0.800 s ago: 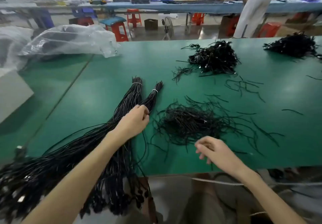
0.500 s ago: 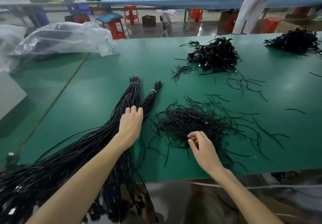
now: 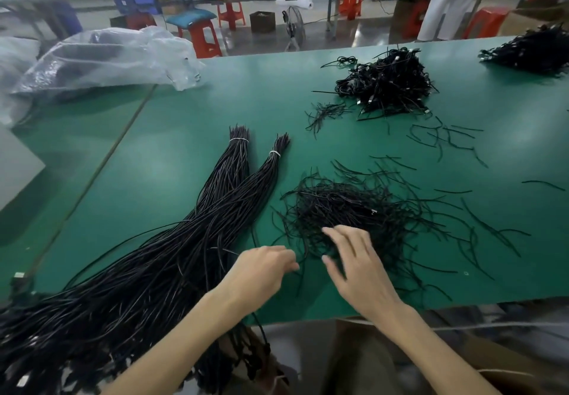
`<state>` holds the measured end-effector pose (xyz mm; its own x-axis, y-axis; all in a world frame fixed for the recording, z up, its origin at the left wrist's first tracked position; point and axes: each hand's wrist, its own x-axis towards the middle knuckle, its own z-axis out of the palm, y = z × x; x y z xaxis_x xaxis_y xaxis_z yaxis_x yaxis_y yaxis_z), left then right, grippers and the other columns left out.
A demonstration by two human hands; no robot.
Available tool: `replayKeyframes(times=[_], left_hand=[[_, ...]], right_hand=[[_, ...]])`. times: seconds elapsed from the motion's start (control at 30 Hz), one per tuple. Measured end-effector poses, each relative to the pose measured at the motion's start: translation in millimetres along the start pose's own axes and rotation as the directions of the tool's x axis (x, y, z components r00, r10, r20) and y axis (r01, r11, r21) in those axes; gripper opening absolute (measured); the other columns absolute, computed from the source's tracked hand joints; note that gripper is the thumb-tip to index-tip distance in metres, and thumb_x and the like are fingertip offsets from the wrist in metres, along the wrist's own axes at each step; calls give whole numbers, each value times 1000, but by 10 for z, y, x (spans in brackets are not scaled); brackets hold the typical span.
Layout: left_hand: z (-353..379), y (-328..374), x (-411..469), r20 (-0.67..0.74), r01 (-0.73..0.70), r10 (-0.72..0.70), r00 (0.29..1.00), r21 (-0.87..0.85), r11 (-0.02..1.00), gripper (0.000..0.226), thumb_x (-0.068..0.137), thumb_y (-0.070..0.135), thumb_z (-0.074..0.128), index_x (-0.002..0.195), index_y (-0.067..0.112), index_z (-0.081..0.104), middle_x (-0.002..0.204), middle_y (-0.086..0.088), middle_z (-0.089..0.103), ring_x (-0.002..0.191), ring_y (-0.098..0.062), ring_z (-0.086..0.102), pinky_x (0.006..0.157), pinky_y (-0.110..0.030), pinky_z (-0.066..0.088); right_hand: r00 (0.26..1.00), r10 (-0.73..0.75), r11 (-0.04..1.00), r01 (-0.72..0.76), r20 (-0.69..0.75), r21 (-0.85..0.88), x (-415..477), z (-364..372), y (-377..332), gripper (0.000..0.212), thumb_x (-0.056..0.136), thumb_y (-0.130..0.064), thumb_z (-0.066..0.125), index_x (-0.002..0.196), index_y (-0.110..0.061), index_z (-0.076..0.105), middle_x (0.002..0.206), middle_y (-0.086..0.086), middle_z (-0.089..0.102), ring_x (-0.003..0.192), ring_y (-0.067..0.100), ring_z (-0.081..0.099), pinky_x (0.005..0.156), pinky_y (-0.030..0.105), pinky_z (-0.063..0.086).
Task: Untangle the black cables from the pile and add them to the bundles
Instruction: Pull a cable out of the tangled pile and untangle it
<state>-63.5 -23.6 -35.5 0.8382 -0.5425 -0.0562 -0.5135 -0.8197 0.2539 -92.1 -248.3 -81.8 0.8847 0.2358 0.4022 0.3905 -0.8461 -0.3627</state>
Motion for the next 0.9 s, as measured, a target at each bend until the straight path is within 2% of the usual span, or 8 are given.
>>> replayKeyframes(times=[0.1, 0.2, 0.3, 0.37, 0.4, 0.53, 0.7, 0.9], left_hand=[[-40, -41, 1, -25, -7, 6, 1000, -60, 998, 19, 105, 22, 52, 113, 16, 68, 107, 2, 70, 96, -25, 67, 83, -44, 54], [-58, -128, 12, -23, 29, -37, 999, -281, 959, 17, 101, 12, 57, 110, 11, 72, 96, -3, 75, 86, -25, 69, 81, -44, 55], [-37, -268, 30, -5, 72, -80, 997, -395, 916, 24, 106, 26, 54, 91, 18, 72, 72, 4, 71, 64, -13, 65, 65, -33, 54], [-22, -325, 28, 7, 73, -76, 997, -399, 914, 36, 107, 40, 50, 83, 24, 70, 67, 8, 69, 58, -8, 62, 56, -21, 46], [-22, -349, 25, 1, 68, -73, 997, -390, 918, 40, 107, 47, 47, 81, 26, 70, 68, 11, 69, 59, -7, 62, 55, -19, 45], [-37, -569, -37, -50, 125, -153, 987, -362, 924, 57, 93, 74, 38, 75, 26, 63, 70, 14, 65, 62, -7, 59, 56, -22, 44], [-19, -801, -154, -115, 83, -149, 982, -445, 892, 43, 99, 65, 43, 75, 32, 59, 70, 10, 65, 60, -12, 60, 57, -23, 47], [-83, -854, -225, -193, 63, -177, 965, -486, 872, 45, 98, 68, 45, 75, 33, 61, 65, 6, 65, 56, -9, 59, 59, -15, 46]], right_hand=[[970, -239, 971, 240, 51, -6, 98, 39, -312, 61, 102, -33, 52, 157, -13, 35, 154, -1, 43, 146, 17, 34, 124, 35, 22], [961, -263, 965, 262, 84, 19, 272, 121, -512, 55, 100, -25, 54, 151, -7, 45, 136, 2, 62, 131, 19, 53, 123, 42, 27], [953, -289, 957, 290, 94, 3, 402, 45, -506, 46, 90, -10, 74, 134, -2, 61, 102, 6, 73, 94, 24, 68, 99, 39, 54], [951, -301, 954, 299, 69, 34, 429, -7, -486, 43, 80, -2, 83, 121, -2, 69, 90, 4, 75, 79, 22, 68, 78, 36, 60], [951, -302, 953, 300, 66, 46, 443, -27, -485, 37, 82, -4, 83, 117, -3, 71, 90, 4, 75, 78, 22, 67, 76, 37, 59], [974, -226, 971, 223, 26, 88, 532, -155, -417, 8, 93, -17, 74, 96, -10, 74, 83, 1, 73, 76, 20, 63, 73, 37, 56], [985, -167, 974, 173, -52, 147, 675, -320, -461, 3, 93, -9, 72, 90, -9, 73, 84, 0, 72, 80, 18, 64, 81, 37, 55], [959, -40, 976, 98, -280, 195, 915, -550, -501, 6, 92, 1, 70, 89, -4, 72, 83, 1, 70, 81, 21, 66, 81, 35, 55]])
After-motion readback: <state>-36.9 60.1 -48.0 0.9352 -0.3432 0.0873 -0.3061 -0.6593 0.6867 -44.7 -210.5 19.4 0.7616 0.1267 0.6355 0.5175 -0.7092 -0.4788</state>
